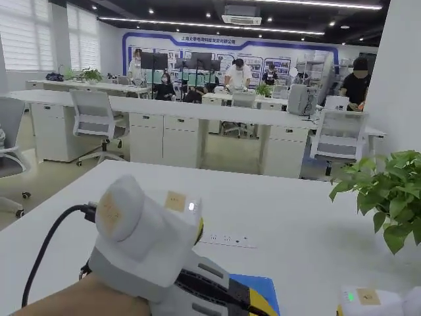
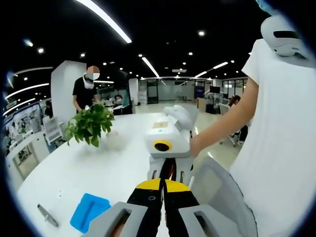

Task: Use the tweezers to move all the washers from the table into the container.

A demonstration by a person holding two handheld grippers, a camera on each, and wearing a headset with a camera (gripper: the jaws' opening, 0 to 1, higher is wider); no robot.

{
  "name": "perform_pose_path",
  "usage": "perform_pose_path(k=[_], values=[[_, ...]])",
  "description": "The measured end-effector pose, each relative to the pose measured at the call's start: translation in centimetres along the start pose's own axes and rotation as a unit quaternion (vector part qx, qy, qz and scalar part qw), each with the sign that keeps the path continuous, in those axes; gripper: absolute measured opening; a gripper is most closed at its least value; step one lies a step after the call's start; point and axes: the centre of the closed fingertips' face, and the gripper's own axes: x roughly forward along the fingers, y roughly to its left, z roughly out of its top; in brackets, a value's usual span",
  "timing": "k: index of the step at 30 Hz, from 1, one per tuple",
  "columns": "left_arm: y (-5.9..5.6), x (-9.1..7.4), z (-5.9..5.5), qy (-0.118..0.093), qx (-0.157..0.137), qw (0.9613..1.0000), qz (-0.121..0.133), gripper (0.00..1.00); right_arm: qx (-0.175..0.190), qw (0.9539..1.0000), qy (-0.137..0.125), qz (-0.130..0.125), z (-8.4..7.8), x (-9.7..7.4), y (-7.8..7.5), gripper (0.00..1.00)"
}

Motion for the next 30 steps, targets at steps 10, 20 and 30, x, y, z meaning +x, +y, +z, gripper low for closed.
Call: perform_pose_path(k=[10, 20, 30], values=[[0.8, -0.5, -1.4, 0.023, -0.003, 0.9996, 0.014, 0.0, -0.044, 0.9976, 0.053, -0.007, -1.2, 0.0, -0.4, 0.03], [1.3, -2.1, -5.2, 0.109, 0.007, 0.9936, 0.031, 0.0, -0.094, 0.9888, 0.115, -0.019, -2.6, 0.4, -1.5, 0.03], [0.4, -1.3, -11.4, 0.221, 0.042, 0.9742, 0.016, 0.0, -0.098, 0.9868, 0.126, -0.022, -3.1, 0.6, -2.5, 0.01]])
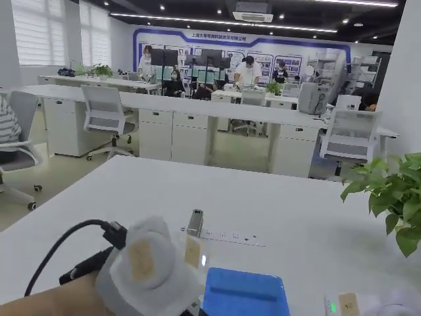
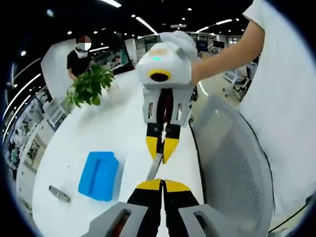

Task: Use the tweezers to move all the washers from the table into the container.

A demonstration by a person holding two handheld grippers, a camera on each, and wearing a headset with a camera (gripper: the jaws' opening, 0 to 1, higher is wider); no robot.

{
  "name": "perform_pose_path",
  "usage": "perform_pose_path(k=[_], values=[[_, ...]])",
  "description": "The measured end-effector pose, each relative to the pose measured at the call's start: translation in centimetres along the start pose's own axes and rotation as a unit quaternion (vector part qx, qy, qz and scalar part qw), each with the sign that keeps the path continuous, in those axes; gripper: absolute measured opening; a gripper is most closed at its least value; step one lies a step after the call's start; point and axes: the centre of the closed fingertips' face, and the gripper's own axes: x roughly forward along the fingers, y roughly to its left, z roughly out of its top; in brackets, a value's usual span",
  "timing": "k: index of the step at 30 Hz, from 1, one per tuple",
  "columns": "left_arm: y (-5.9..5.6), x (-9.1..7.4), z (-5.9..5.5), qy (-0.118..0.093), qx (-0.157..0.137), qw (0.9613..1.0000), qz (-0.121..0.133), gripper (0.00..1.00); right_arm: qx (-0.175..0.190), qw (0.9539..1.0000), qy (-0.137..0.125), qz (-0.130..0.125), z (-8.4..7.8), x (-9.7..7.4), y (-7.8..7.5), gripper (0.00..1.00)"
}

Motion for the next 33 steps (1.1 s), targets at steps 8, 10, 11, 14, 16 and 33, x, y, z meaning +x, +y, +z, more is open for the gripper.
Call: perform_pose_path(k=[8, 10, 11, 14, 16, 33], values=[[-0.1, 3.4, -2.4, -0.015, -0.069, 0.9975, -0.009, 0.0, 0.006, 0.9991, 0.04, 0.008, -2.8, 1.6, -0.6, 0.01], [-0.1, 3.3, -2.8, -0.019, -0.105, 0.9942, -0.017, 0.0, 0.008, 0.9986, 0.052, 0.009, -3.5, 1.9, -0.8, 0.01], [-0.2, 3.4, -3.3, -0.012, -0.125, 0.9918, -0.024, 0.0, 0.008, 0.9985, 0.053, 0.009, -3.6, 2.0, -0.9, 0.01], [0.2, 3.8, -4.3, -0.004, -0.155, 0.9875, -0.028, 0.0, 0.014, 0.9984, 0.053, 0.011, -3.7, 2.1, -1.0, 0.01], [0.2, 4.1, -5.1, 0.0, -0.189, 0.9811, -0.044, 0.0, 0.011, 0.9983, 0.056, 0.015, -3.7, 2.2, -0.8, 0.01], [1.0, 5.4, -6.7, 0.041, -0.214, 0.9657, -0.141, 0.04, -0.072, 0.9919, 0.097, 0.038, -4.5, 3.8, -0.2, 0.01]])
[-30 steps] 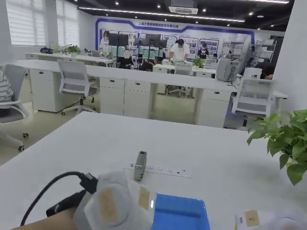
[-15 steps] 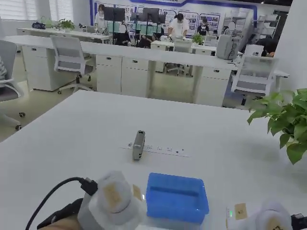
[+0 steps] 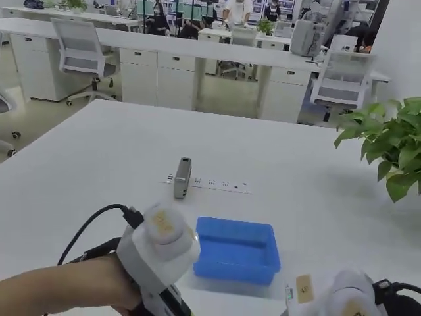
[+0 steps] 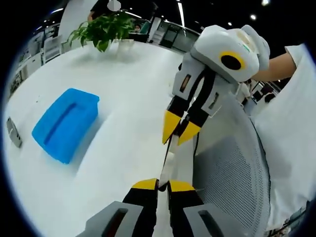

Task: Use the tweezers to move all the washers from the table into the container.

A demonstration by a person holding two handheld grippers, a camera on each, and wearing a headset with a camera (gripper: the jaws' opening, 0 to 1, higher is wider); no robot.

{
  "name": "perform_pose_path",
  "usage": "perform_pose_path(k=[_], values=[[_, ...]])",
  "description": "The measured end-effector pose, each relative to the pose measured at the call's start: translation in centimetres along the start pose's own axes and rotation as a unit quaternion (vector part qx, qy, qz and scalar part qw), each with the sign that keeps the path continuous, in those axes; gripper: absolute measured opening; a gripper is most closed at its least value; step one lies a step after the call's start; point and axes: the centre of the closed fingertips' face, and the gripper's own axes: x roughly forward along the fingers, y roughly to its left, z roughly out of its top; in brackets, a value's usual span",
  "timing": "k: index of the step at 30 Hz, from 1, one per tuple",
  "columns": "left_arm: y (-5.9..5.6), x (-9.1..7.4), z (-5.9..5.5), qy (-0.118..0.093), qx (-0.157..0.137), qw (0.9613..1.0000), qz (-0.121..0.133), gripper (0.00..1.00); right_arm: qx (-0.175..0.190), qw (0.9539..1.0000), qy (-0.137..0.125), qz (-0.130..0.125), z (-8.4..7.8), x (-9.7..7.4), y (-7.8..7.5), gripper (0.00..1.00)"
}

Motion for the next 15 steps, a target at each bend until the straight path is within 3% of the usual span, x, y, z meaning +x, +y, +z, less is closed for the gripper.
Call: perform_pose_path(k=[5, 8, 11, 13, 15], values=[[0.2, 0.2, -0.2, 0.015, 0.004, 0.9999, -0.007, 0.02, -0.028, 0.9994, 0.016, -0.012, -0.3, 0.4, -0.3, 0.01], [0.8, 0.7, -0.3, 0.027, -0.005, 0.9996, 0.01, 0.02, -0.029, 0.9988, 0.022, -0.032, -0.8, 0.8, -0.9, 0.02], [1.2, 1.1, -0.2, 0.031, 0.034, 0.9982, 0.039, 0.01, 0.035, 0.9974, 0.048, -0.041, -2.0, 1.3, -0.9, 0.03], [1.5, 1.4, -0.4, 0.042, 0.046, 0.9964, 0.058, 0.0, 0.036, 0.9968, 0.047, -0.054, -2.3, 1.9, -1.3, 0.05], [1.6, 1.6, -0.5, 0.05, 0.059, 0.9948, 0.066, 0.0, 0.059, 0.9952, 0.036, -0.069, -2.5, 2.2, -1.6, 0.06]])
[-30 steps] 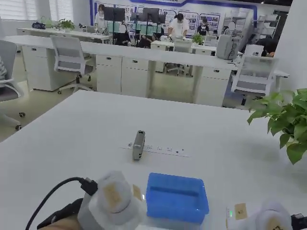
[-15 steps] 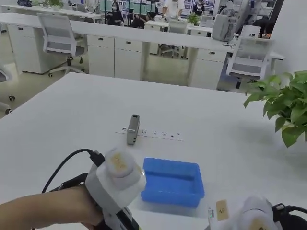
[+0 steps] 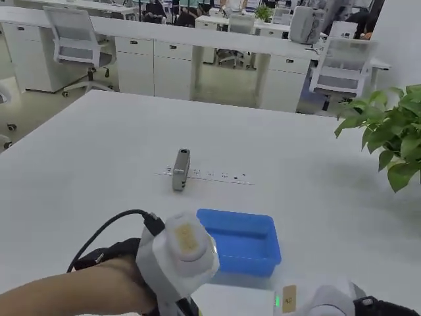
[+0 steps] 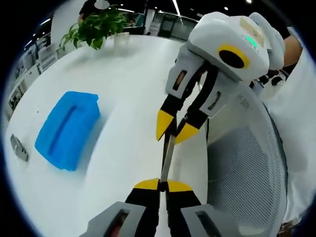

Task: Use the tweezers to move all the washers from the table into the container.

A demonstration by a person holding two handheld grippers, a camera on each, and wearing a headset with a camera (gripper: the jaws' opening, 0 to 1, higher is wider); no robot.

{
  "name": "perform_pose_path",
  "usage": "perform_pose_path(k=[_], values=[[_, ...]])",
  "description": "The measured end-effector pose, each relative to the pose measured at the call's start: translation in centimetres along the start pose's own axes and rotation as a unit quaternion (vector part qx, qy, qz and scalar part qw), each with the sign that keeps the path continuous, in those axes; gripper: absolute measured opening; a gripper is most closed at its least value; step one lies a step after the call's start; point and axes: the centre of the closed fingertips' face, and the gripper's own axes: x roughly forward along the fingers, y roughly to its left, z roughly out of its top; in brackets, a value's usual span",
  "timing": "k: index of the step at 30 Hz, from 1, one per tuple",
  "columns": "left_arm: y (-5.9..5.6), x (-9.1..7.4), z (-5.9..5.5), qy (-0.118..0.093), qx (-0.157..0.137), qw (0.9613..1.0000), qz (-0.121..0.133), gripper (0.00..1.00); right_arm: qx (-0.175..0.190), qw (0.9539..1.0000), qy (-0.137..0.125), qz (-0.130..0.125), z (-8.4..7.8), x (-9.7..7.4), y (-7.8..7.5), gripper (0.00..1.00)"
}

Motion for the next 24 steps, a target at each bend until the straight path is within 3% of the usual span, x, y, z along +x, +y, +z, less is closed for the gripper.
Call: perform_pose_path(k=[3, 8, 12, 16, 20, 23, 24], values=[[0.5, 0.4, 0.1, 0.007, 0.023, 0.9993, 0.028, 0.0, 0.027, 0.9994, -0.01, -0.019, -0.3, 0.3, -0.7, 0.09], [1.5, 1.1, 0.7, 0.022, 0.062, 0.9956, 0.067, 0.0, 0.059, 0.997, -0.024, -0.043, -0.5, 0.0, -2.2, 0.05], [1.8, 1.8, 1.0, 0.02, 0.058, 0.9957, 0.069, 0.0, 0.086, 0.9944, -0.032, -0.053, -0.9, 0.2, -3.1, 0.04], [2.3, 2.4, 0.5, 0.032, 0.058, 0.9951, 0.073, 0.0, 0.103, 0.9925, -0.035, -0.055, -1.2, 0.4, -3.4, 0.04], [2.8, 2.8, -0.2, 0.048, 0.061, 0.9939, 0.078, 0.0, 0.113, 0.9904, -0.043, -0.066, -1.1, -0.5, -3.4, 0.06], [3.2, 3.2, -0.7, 0.061, 0.055, 0.9934, 0.08, 0.0, 0.144, 0.9847, -0.056, -0.08, -1.3, -1.1, -3.3, 0.09], [3.4, 3.4, -1.2, 0.072, 0.052, 0.9927, 0.081, 0.0, 0.167, 0.9803, -0.066, -0.082, -1.4, -1.4, -3.0, 0.1]])
